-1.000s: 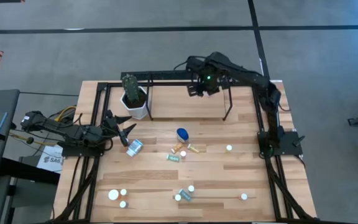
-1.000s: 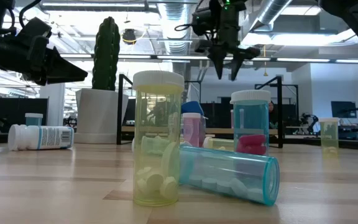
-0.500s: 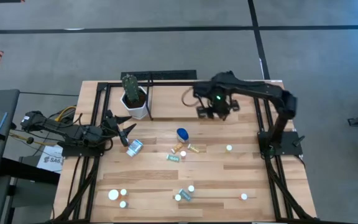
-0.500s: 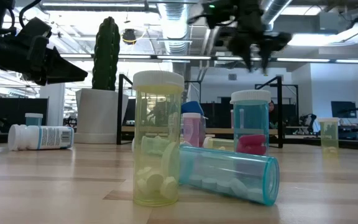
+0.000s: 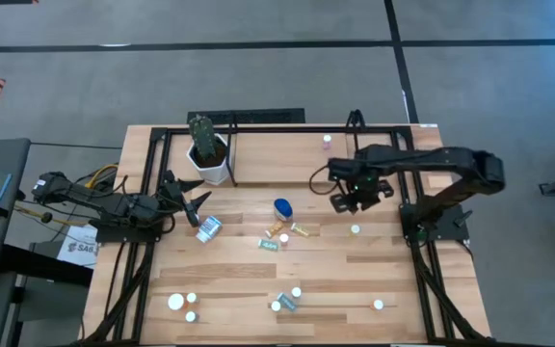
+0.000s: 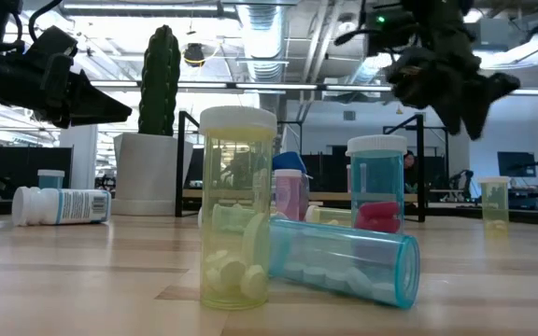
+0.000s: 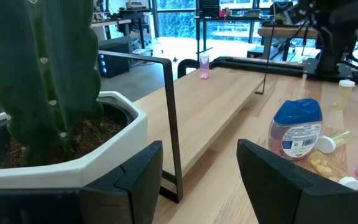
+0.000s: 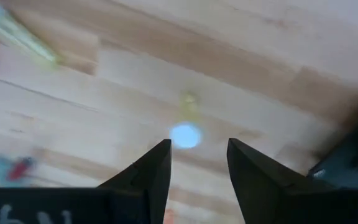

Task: Pick and place medicine bottles onto shelf by color
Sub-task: Put the yellow pill bottle on the shelf

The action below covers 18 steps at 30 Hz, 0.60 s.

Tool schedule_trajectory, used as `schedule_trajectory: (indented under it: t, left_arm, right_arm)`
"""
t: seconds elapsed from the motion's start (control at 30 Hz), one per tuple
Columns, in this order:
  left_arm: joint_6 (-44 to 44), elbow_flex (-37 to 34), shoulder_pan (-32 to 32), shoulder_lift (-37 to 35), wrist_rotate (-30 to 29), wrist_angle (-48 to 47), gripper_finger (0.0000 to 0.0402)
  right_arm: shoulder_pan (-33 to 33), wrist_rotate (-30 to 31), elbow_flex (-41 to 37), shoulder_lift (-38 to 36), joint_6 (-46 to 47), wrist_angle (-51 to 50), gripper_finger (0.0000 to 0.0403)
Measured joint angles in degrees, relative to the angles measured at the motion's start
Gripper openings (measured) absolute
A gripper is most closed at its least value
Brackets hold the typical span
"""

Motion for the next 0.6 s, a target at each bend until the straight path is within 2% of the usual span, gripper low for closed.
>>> schedule_trajectory:
  t: [0.27,0.43,0.6]
  left_arm:
    - [0.00,0.00,0.01,0.00,-0.02,0.01,0.0196]
    - [0.00,0.00,0.01,-0.01,-0.01,0.01,0.0196]
    - [0.00,0.00,0.01,-0.02,-0.02,-0.01,0.0196]
  right_arm:
    - [4.93,-0.12,-7.19,0.55,-7.73,3.11,0.0195]
    - [6.62,-0.25,-9.32,0.67,-6.43,4.07,0.0205]
    - [8.14,-1.04,-9.65,0.43,-5.56,4.33,0.0244]
